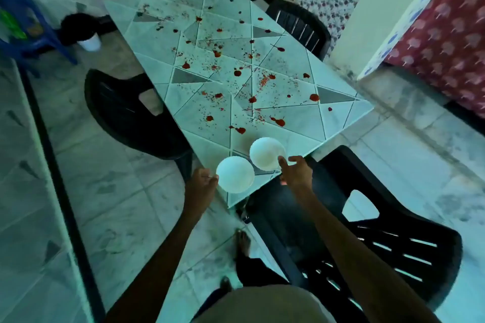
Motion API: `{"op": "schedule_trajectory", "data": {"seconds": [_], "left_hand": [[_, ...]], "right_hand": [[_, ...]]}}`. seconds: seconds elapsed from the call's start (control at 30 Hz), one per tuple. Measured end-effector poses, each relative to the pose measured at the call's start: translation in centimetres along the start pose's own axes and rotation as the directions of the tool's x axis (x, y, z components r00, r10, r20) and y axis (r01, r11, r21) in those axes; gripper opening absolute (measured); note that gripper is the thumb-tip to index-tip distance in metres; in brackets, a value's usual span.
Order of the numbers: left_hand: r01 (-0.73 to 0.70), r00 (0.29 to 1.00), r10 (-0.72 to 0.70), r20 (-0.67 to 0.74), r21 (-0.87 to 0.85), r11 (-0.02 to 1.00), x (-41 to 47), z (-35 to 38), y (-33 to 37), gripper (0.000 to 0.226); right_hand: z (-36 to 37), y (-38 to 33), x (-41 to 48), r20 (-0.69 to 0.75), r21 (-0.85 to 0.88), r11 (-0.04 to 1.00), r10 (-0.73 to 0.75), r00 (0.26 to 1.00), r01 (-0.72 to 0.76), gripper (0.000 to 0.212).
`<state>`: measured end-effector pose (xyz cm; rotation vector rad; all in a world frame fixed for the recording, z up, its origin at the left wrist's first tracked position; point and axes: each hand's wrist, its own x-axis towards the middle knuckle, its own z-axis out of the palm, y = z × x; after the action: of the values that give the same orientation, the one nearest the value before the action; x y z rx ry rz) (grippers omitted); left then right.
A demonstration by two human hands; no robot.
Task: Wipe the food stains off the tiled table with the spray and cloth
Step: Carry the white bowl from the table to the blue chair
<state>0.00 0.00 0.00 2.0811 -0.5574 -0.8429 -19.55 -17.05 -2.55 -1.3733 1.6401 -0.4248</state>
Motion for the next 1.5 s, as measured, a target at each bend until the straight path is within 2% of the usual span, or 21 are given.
{"op": "schedule_trajectory", "data": {"seconds": [0.13, 0.23, 0.3, 0.4, 0.53, 0.73, 0.83, 1.03, 1.17, 1.3, 1.5], "left_hand": [[0.079, 0.994, -0.083, 0.065, 0.062, 0.995, 1.5, 0.2, 0.2, 0.021], [0.108, 0.993, -0.108, 0.053, 0.001, 0.994, 2.5, 0.1, -0.2, 0.011], [0.122, 0.991, -0.121, 0.048, -0.017, 0.992, 2.5, -0.2, -0.1, 0.014], [0.154, 0.987, -0.152, 0.049, -0.040, 0.987, 2.5, -0.5, 0.2, 0.009], [0.183, 0.981, -0.176, 0.078, -0.107, 0.977, 2.4, -0.7, 0.1, 0.006], [0.226, 0.973, -0.207, 0.102, -0.251, 0.941, 1.9, -0.7, 0.5, 0.019], [0.177, 0.980, -0.151, 0.127, -0.223, 0.959, 1.8, -0.4, 0.4, 0.022], [0.136, 0.990, -0.124, 0.072, -0.184, 0.973, 2.0, -0.5, 0.5, 0.019], [0.086, 0.996, -0.086, 0.008, -0.228, 0.970, 2.3, -3.8, 1.6, 0.025], [0.042, 0.993, -0.074, -0.094, -0.312, 0.949, 2.6, -8.8, 2.5, 0.022], [-0.005, 0.964, -0.095, -0.247, -0.376, 0.927, 5.5, -20.0, 1.1, 0.018]], "right_hand": [[-0.3, -1.9, 1.4, 0.002, -0.104, 0.994, 0.020, 1.000, -0.020, 0.023], [-0.7, -3.2, 2.1, -0.015, -0.064, 0.997, -0.044, 0.999, 0.043, 0.016], [-1.3, -4.3, 1.3, 0.001, -0.045, 0.996, -0.082, 0.997, 0.082, 0.010], [-1.3, -5.6, -0.8, 0.149, 0.000, 0.991, -0.132, 0.980, 0.133, 0.004], [0.5, -5.1, -2.8, 0.298, -0.064, 0.985, -0.134, 0.945, 0.160, 0.006], [2.9, -3.9, -2.9, 0.286, -0.118, 0.967, -0.187, 0.940, 0.228, 0.007], [3.4, -3.7, -2.9, 0.241, -0.163, 0.945, -0.241, 0.940, 0.284, 0.010], [4.1, -4.5, -3.1, 0.285, 0.036, 0.994, -0.105, 0.953, 0.099, 0.018], [5.3, -7.9, -4.3, 0.279, 0.102, 0.986, -0.153, 0.948, 0.130, 0.021], [8.0, -12.4, -6.1, 0.308, 0.141, 0.974, -0.214, 0.927, 0.178, 0.018], [17.6, -20.1, -9.2, 0.391, 0.171, 0.957, -0.283, 0.876, 0.233, 0.011]]}}
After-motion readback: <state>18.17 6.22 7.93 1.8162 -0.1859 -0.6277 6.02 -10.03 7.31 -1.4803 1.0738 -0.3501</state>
